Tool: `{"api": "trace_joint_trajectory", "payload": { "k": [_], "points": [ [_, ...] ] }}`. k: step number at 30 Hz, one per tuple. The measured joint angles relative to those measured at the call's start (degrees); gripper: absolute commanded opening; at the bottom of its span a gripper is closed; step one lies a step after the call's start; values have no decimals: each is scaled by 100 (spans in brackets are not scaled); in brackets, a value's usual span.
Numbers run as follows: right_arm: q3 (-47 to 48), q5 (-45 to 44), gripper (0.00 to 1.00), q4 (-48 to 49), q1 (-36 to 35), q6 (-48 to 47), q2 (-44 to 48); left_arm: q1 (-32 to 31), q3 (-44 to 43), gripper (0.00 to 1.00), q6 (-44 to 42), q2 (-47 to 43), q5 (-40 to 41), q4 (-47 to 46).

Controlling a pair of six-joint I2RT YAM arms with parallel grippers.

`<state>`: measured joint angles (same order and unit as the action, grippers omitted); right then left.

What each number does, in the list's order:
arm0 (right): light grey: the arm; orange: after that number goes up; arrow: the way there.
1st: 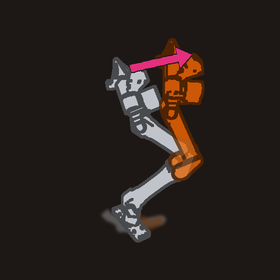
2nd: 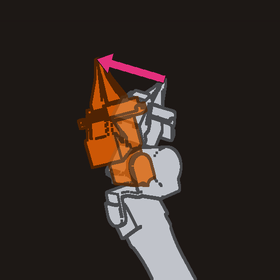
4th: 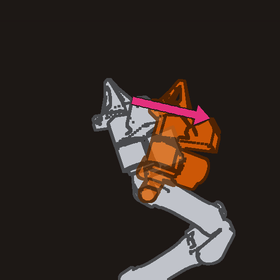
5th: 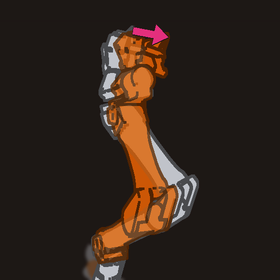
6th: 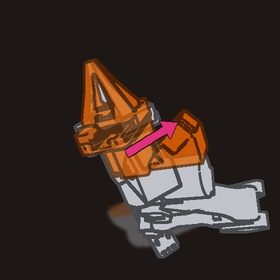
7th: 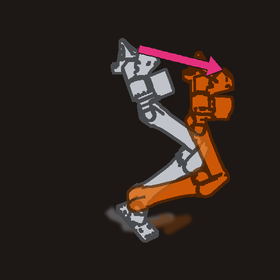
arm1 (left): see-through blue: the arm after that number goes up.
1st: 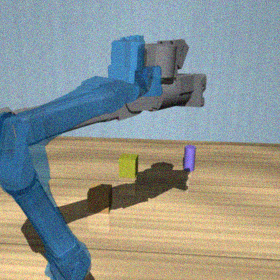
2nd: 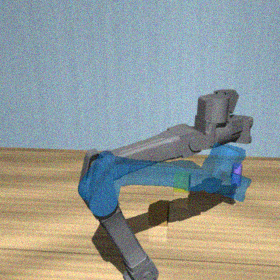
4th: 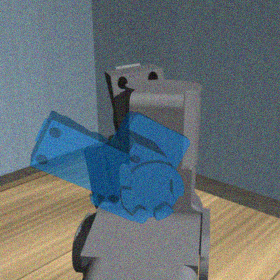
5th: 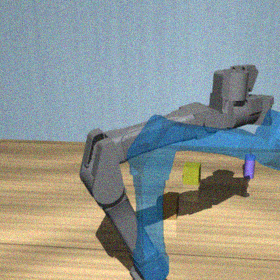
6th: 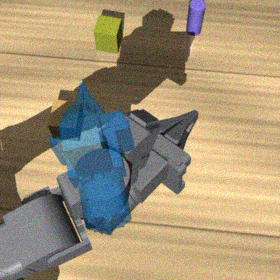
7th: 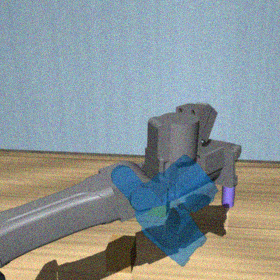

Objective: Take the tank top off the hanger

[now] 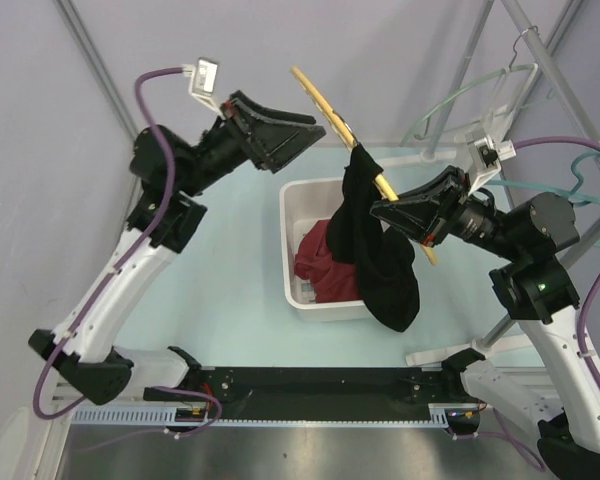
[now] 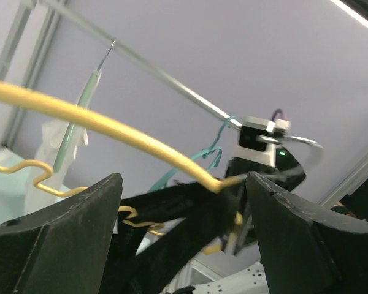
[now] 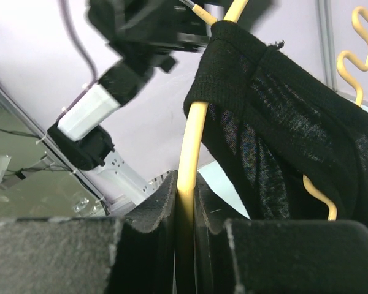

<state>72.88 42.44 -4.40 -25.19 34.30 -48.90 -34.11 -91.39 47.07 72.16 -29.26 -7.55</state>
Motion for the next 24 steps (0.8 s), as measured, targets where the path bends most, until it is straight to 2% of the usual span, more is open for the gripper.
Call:
{"api": "trace_joint_trajectory", "payload": {
  "k": [5, 8, 10, 11, 13, 14, 16, 17, 19, 20, 22, 23, 24],
  "points": [
    [-236, 4, 0, 44, -177, -190, 39, 0, 332, 82, 699, 468, 61, -238],
    [-411, -2, 0, 37, -291, -297, 22, 0, 398, 77, 866, 501, 133, -258],
    [-479, 2, 0, -13, -426, -374, 7, 0, 396, 68, 951, 501, 166, -367],
    [-498, -11, 0, -50, -498, -457, 4, 0, 396, 55, 979, 501, 168, -404],
    [-507, -79, 0, -114, -660, -640, 11, 0, 396, 40, 1023, 518, 166, -435],
    [-507, -114, 0, -138, -710, -721, 22, 2, 391, 28, 1036, 549, 162, -452],
    [-520, -260, 0, -341, -809, -1045, 46, -17, 326, 18, 1464, 619, 94, -527],
    [-546, -258, 0, -413, -831, -1167, 39, -50, 267, 6, 1580, 654, 50, -531],
    [-555, -348, 1, -619, -905, -1537, -11, -103, 68, 0, 1895, 756, -136, -494],
    [-555, -378, 10, -678, -907, -1696, -35, -120, -37, 0, 2011, 811, -208, -466],
    [-535, -505, 22, -758, -929, -2013, -122, -129, -291, 0, 2103, 964, -341, -363],
    [-483, -592, 35, -848, -951, -2114, -168, -120, -393, 0, 2092, 1051, -389, -332],
    [-409, -752, 39, -981, -957, -2184, -214, -98, -511, 0, 2020, 1154, -437, -260]
  ]
}}
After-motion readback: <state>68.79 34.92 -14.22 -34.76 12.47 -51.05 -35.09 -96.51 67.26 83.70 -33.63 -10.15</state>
